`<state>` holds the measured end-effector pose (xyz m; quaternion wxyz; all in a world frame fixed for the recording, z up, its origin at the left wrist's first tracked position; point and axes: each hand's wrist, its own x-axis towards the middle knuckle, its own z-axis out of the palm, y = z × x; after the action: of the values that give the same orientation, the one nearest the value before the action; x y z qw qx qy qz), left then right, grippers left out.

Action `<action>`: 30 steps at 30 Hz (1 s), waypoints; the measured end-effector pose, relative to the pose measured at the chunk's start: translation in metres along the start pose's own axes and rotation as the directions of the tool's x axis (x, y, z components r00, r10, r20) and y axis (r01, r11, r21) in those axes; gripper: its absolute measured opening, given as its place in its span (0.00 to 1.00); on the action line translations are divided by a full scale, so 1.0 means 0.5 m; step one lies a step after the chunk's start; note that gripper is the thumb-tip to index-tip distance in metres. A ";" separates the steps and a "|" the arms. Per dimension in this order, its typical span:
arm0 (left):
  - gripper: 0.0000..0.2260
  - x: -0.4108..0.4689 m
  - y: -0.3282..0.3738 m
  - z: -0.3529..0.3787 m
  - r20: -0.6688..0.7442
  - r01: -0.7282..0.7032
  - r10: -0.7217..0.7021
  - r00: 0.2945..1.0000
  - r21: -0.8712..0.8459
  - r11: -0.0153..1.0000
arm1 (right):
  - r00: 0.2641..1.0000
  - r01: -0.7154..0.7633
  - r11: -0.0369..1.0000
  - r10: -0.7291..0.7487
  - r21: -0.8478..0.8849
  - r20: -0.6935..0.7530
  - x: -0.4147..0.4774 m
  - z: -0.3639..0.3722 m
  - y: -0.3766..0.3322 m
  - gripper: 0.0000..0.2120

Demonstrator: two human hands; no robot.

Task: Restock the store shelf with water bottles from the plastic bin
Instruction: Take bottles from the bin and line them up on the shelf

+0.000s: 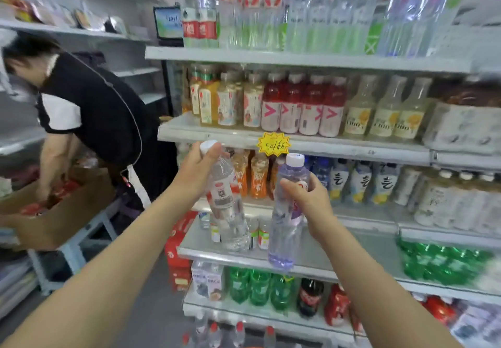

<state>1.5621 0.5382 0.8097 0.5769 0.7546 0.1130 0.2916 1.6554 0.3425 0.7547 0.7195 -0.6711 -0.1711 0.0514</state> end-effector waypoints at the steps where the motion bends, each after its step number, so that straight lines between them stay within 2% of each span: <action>1: 0.10 0.004 0.037 -0.004 -0.008 -0.026 0.026 1.000 -0.027 0.999 | 1.000 0.027 1.000 -0.027 0.009 0.006 -0.002 0.005 -0.039 0.25; 3: 0.07 0.014 0.101 -0.014 -0.049 -0.093 0.091 0.995 -0.047 0.995 | 0.997 0.080 0.996 -0.080 0.035 0.000 -0.005 0.013 -0.109 0.19; 4: 0.09 0.019 0.129 -0.021 -0.069 -0.117 0.114 0.991 -0.050 0.992 | 0.995 0.104 0.994 -0.103 0.030 -0.015 -0.008 0.017 -0.142 0.20; 9: 0.23 0.037 0.227 -0.055 -0.064 -0.208 0.203 0.977 -0.088 0.974 | 0.967 0.231 0.973 -0.229 0.011 -0.114 -0.023 0.039 -0.263 0.46; 11: 0.30 0.040 0.259 -0.066 -0.025 -0.209 0.208 0.978 -0.127 0.970 | 0.960 0.248 0.969 -0.248 -0.018 -0.127 -0.034 0.047 -0.297 0.52; 13: 0.29 0.044 0.288 -0.076 0.002 -0.224 0.227 0.974 -0.132 0.966 | 0.956 0.250 0.967 -0.254 -0.042 -0.144 -0.052 0.054 -0.329 0.47; 18: 0.13 0.055 0.340 -0.090 0.021 -0.330 0.335 0.942 -0.119 0.936 | 0.931 0.267 0.955 -0.290 -0.130 -0.222 -0.080 0.068 -0.366 0.33; 19: 0.13 0.058 0.348 -0.091 0.015 -0.349 0.353 0.935 -0.122 0.929 | 0.918 0.284 0.946 -0.315 -0.156 -0.242 -0.085 0.071 -0.371 0.33; 21: 0.15 0.059 0.363 -0.093 0.024 -0.373 0.380 0.925 -0.152 0.916 | 0.905 0.300 0.939 -0.335 -0.168 -0.261 -0.090 0.070 -0.383 0.39; 24: 0.22 0.057 0.395 -0.093 0.063 -0.394 0.409 0.910 -0.166 0.904 | 0.890 0.310 0.930 -0.357 -0.199 -0.284 -0.097 0.062 -0.419 0.39; 27: 0.14 0.056 0.430 -0.089 0.062 -0.412 0.427 0.902 -0.173 0.895 | 0.865 0.347 0.898 -0.418 -0.270 -0.279 -0.092 0.053 -0.457 0.36; 30: 0.19 0.077 0.456 -0.072 0.052 -0.452 0.460 0.886 -0.123 0.884 | 0.836 0.360 0.898 -0.431 -0.253 -0.338 -0.081 0.041 -0.489 0.38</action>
<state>1.5351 0.5164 1.0409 0.5360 0.7388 -0.1066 0.3944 1.5727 0.3268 0.9886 0.6703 -0.6796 -0.1654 -0.2478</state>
